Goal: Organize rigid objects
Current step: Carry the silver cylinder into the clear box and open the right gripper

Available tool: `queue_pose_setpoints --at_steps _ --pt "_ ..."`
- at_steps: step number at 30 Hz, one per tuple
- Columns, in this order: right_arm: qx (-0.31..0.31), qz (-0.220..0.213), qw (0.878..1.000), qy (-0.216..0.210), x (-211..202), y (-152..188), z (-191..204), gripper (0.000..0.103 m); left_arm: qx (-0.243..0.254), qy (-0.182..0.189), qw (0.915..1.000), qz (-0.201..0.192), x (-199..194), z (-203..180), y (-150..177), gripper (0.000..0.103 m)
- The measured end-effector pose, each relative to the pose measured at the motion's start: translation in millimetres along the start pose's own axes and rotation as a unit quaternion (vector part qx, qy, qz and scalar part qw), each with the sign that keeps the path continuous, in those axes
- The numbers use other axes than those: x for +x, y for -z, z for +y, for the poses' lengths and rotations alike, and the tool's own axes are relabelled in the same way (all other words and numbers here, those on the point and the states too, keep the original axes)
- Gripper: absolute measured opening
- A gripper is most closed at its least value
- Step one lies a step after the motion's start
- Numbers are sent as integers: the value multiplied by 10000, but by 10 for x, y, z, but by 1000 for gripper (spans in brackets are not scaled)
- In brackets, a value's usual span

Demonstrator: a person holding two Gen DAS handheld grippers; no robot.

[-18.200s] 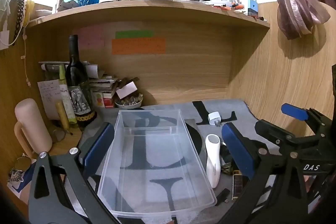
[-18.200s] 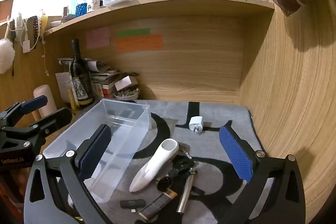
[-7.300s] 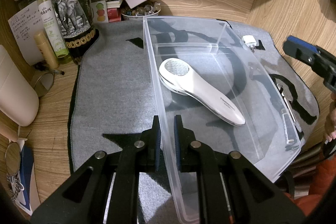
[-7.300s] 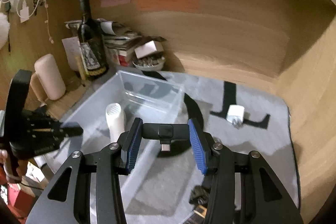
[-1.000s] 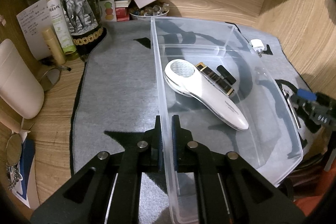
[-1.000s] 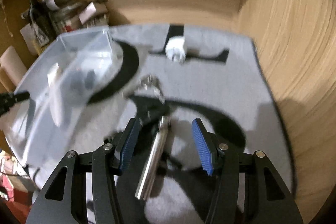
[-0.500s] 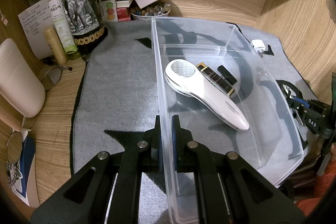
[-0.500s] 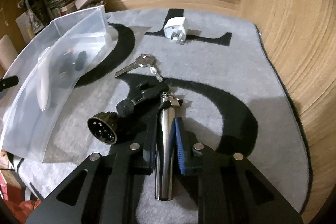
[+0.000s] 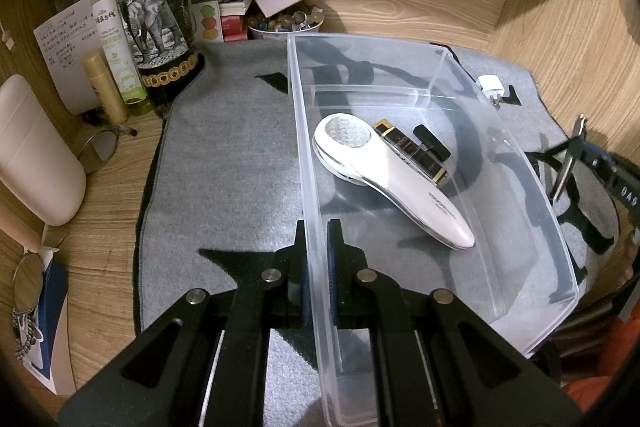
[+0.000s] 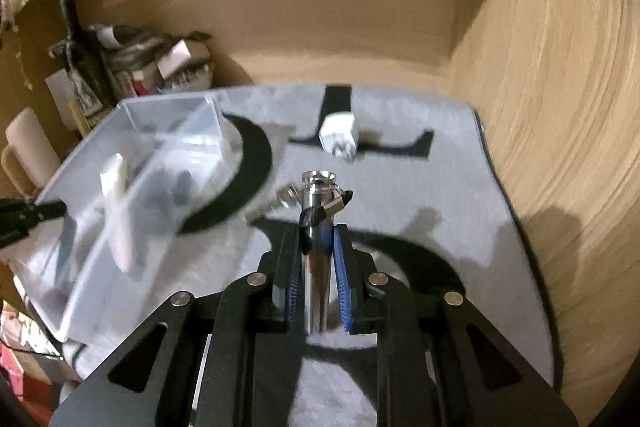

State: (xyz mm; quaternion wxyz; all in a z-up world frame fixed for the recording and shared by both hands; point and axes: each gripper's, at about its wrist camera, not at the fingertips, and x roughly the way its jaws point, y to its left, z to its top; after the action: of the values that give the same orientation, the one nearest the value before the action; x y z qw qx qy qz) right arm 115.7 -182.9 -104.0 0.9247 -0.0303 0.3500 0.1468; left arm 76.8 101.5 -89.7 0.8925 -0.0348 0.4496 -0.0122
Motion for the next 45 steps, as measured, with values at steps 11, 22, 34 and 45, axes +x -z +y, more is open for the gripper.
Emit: queue_pose_setpoints --at_steps 11,22,34,45 --pt "-274 -638 9972 -281 -283 -330 296 15 7 25 10000 -17 -2 5 4 7" --pt "-824 -1008 9868 -964 -398 -572 835 15 28 10 10000 -39 5 -16 3 7" --pt "-1387 -437 9798 -1370 16 -573 1269 15 25 33 10000 -41 3 -9 -2 7" --pt "-1669 285 9743 -1484 472 -528 1429 15 -63 54 10000 -44 6 -6 1 7"
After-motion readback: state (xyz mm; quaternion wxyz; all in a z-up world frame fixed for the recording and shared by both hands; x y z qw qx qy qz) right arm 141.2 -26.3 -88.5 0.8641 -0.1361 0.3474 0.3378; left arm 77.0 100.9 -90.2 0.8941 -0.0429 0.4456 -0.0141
